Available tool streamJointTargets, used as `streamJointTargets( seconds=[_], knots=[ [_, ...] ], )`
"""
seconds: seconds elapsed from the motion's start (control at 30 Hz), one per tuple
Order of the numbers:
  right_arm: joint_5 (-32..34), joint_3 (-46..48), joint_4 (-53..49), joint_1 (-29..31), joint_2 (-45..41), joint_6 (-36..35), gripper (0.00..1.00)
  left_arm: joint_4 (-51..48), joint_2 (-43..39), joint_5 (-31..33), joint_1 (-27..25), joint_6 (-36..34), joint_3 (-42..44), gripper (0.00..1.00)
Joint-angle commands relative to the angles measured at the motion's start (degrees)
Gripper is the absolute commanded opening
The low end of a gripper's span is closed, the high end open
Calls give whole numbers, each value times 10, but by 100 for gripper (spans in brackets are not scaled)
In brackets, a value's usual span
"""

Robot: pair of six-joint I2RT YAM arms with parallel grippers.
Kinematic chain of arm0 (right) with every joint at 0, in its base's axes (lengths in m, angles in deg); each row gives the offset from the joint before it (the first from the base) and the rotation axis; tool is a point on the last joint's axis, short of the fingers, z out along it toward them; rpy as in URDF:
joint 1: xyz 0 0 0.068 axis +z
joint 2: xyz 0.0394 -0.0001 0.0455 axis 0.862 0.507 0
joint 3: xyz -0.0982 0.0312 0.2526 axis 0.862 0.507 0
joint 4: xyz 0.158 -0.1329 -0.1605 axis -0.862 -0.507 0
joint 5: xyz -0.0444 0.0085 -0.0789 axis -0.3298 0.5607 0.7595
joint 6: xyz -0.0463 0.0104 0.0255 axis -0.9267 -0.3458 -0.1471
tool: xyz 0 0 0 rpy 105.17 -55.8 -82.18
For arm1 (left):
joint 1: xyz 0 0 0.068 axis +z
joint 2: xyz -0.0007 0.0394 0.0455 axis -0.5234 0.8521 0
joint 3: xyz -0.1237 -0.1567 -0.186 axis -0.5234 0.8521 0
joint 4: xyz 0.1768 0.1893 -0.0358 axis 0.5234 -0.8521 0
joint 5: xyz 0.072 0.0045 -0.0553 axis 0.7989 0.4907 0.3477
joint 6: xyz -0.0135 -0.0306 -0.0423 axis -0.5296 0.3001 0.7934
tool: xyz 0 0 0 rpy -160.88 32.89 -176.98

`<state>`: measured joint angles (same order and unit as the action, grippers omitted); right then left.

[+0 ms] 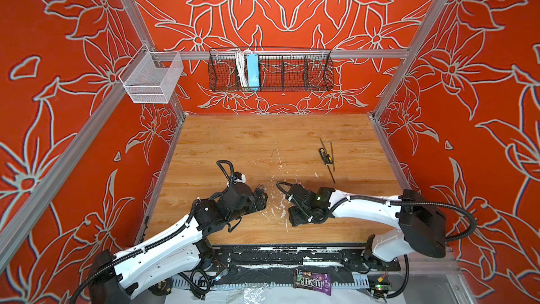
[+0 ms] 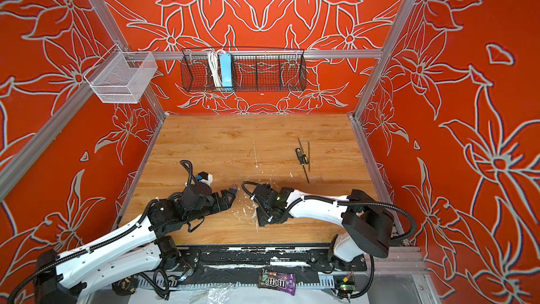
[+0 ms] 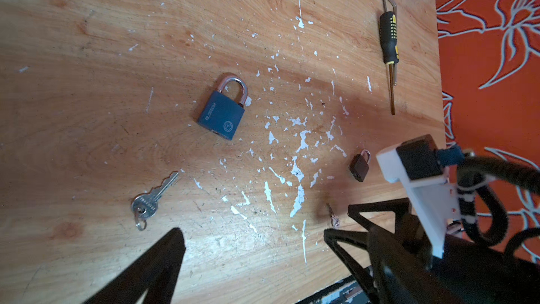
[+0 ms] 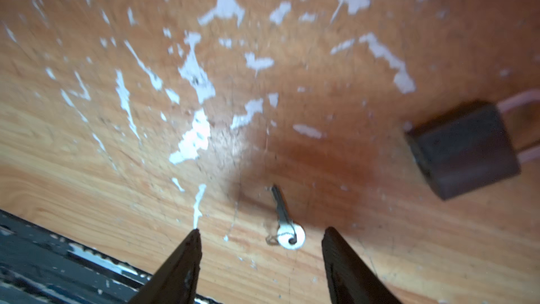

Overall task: Unlock with the key
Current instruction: 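Lower the open right gripper over the small silver key near the grey padlock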

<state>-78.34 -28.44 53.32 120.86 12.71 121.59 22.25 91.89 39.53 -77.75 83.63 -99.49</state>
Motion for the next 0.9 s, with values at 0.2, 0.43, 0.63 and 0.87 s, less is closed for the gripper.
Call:
streamJointTargets(
  seconds=[0.2, 0.43, 0.63, 0.87],
  knots=[
    [67, -44, -52, 35, 32, 60, 61, 29, 4, -17, -5, 17, 3, 97],
    [84, -58, -55, 38, 51, 68, 51, 27, 1, -13, -6, 18, 7, 97],
    [85, -61, -58, 38, 63, 74, 44, 28, 6, -11, -6, 15, 7, 97],
    [84, -54, -54, 38, 66, 80, 39, 33, 16, -16, -6, 16, 5, 97]
  ],
)
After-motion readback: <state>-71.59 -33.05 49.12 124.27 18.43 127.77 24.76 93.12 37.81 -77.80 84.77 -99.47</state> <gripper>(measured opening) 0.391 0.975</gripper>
